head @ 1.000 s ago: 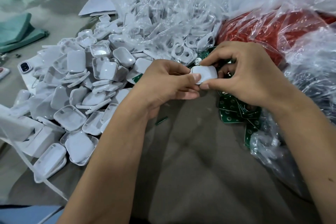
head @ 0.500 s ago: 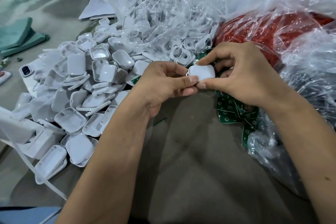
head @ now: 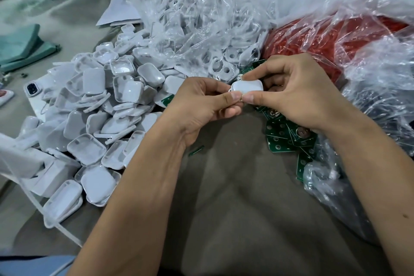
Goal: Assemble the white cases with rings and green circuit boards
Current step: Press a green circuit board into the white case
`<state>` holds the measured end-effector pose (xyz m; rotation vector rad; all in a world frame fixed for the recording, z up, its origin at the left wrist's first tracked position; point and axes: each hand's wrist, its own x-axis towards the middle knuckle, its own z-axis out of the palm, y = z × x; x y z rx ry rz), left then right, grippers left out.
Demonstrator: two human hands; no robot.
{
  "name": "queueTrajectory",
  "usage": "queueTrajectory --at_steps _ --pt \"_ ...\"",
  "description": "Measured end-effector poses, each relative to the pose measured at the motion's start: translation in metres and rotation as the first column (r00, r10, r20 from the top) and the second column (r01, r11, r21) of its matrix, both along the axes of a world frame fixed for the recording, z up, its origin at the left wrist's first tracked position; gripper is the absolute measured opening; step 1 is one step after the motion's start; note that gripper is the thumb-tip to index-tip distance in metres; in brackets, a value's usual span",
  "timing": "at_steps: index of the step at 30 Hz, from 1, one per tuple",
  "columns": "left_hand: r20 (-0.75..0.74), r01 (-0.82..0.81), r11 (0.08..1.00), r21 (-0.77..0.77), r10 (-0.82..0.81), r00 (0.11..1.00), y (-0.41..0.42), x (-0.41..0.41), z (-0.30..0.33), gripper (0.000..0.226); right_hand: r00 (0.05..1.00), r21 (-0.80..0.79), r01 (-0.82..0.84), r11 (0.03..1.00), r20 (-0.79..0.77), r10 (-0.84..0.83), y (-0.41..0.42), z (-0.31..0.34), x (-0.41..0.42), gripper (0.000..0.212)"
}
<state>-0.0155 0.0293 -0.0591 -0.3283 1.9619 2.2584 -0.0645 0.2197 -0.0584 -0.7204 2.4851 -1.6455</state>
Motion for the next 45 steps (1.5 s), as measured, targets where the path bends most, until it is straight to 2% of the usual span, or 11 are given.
queueTrajectory --at_steps 5,7,11,16,21,25,31,38,45 --pt "-0.003 0.012 1.0 -0.006 -0.012 1.0 0.0013 -0.0001 -0.0013 0.004 0.999 -0.036 0.03 0.999 0.033 -0.029 0.0001 -0.0004 0.0007 0.047" --pt "-0.001 0.015 1.0 0.004 -0.015 1.0 0.0013 -0.0002 -0.0004 0.003 0.998 -0.072 0.041 0.997 0.06 -0.037 -0.0005 -0.0019 0.0007 0.047" --pt "0.019 0.016 1.0 0.014 -0.016 1.0 0.0005 -0.0019 0.0022 0.011 0.995 -0.081 0.059 0.995 0.083 -0.053 -0.0031 -0.0029 0.0022 0.036" --pt "0.028 0.012 0.999 0.052 -0.014 1.0 -0.0033 -0.0016 0.0051 0.005 0.992 -0.129 0.037 0.991 0.124 -0.021 0.0002 0.001 -0.0001 0.019" --pt "0.006 -0.017 0.998 0.056 0.016 1.0 -0.0026 -0.0013 0.0053 0.01 0.973 -0.233 0.067 0.97 0.232 -0.012 0.0023 0.002 0.0005 0.015" --pt "-0.049 -0.012 0.999 0.047 0.015 0.999 -0.0002 -0.0002 0.004 0.035 0.967 -0.221 0.075 0.972 0.254 -0.017 0.0023 0.0023 0.0001 0.013" --pt "-0.075 -0.037 0.997 0.063 0.041 0.996 0.0032 -0.0018 0.0033 0.028 0.967 -0.224 0.099 0.969 0.252 -0.04 -0.0002 -0.0009 -0.0006 0.011" --pt "-0.032 -0.052 0.993 0.107 0.055 0.998 0.0031 -0.0033 0.0028 0.026 0.971 -0.213 0.087 0.973 0.235 -0.036 -0.0007 -0.0003 -0.0006 0.01" --pt "-0.021 -0.032 0.998 0.054 0.033 0.999 0.002 -0.0034 0.0012 0.028 0.978 -0.172 0.054 0.984 0.206 -0.017 -0.0012 -0.0017 -0.0013 0.011"
